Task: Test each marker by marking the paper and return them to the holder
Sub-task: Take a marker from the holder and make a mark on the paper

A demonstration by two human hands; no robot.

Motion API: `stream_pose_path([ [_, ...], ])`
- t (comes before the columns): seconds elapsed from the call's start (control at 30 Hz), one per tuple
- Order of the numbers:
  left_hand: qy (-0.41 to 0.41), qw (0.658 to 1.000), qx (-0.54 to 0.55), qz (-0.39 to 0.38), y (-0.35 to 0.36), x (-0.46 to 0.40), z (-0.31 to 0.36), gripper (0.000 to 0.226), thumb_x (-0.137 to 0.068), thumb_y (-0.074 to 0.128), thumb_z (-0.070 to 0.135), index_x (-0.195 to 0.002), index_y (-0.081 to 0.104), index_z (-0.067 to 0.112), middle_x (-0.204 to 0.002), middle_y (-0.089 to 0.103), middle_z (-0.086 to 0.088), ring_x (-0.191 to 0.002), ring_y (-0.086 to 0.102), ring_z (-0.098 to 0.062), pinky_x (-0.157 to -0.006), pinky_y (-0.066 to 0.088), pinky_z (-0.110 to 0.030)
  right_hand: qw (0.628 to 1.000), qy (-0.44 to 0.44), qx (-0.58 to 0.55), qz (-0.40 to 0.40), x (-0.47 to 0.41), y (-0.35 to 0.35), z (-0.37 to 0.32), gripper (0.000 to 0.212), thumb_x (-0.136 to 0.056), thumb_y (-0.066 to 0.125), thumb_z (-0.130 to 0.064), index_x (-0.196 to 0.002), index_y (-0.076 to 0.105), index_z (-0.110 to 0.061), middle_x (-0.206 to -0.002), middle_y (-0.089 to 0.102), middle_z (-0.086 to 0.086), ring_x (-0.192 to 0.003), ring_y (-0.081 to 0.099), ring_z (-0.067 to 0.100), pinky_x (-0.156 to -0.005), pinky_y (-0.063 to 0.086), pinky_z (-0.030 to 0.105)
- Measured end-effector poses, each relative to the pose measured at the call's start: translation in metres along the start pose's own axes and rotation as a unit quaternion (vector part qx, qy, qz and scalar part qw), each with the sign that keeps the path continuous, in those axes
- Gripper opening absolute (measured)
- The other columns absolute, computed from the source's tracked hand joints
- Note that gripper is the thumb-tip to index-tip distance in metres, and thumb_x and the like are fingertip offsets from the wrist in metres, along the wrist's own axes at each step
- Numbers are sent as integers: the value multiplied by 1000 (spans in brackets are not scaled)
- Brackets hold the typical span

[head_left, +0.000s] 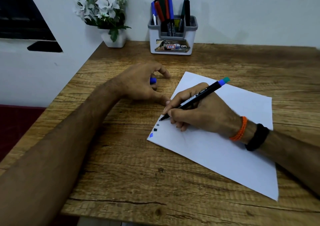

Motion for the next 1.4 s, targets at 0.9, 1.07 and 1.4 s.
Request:
stream_pose_path([
  [0.9,-8,1000,17,-12,-2,5,4,76,-54,77,50,-123,55,26,-69,36,19,-52,43,1,-58,32,-21,1000,-7,2,7,-3,1,1,10,-83,66,3,-83,77,1,-63,71,10,-50,65,9,-47,51,19],
  [1.07,-7,1000,25,-17,-2,5,4,85,-44,68,57,-122,55,26,-69,37,17,-49,44,0,-60,34,-23,1000,-8,0,5,-3,0,2,10,-83,67,3,-84,77,0,-63,71,7,-51,66,10,-48,52,19],
  [1.4,5,999,44,-22,0,0,-5,66,-62,82,36,-121,55,24,-67,40,14,-44,48,10,-56,34,-22,991,-14,-132,29,-8,-7,3,11,-86,62,4,-85,73,3,-61,68,5,-46,57,7,-44,45,17],
])
Point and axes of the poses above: each hand's wrist, its own x-axis away from the middle knuckle, its own y-axis out of the palm, z = x × y, the point moved 1 cm from there along -x, towards the middle knuckle
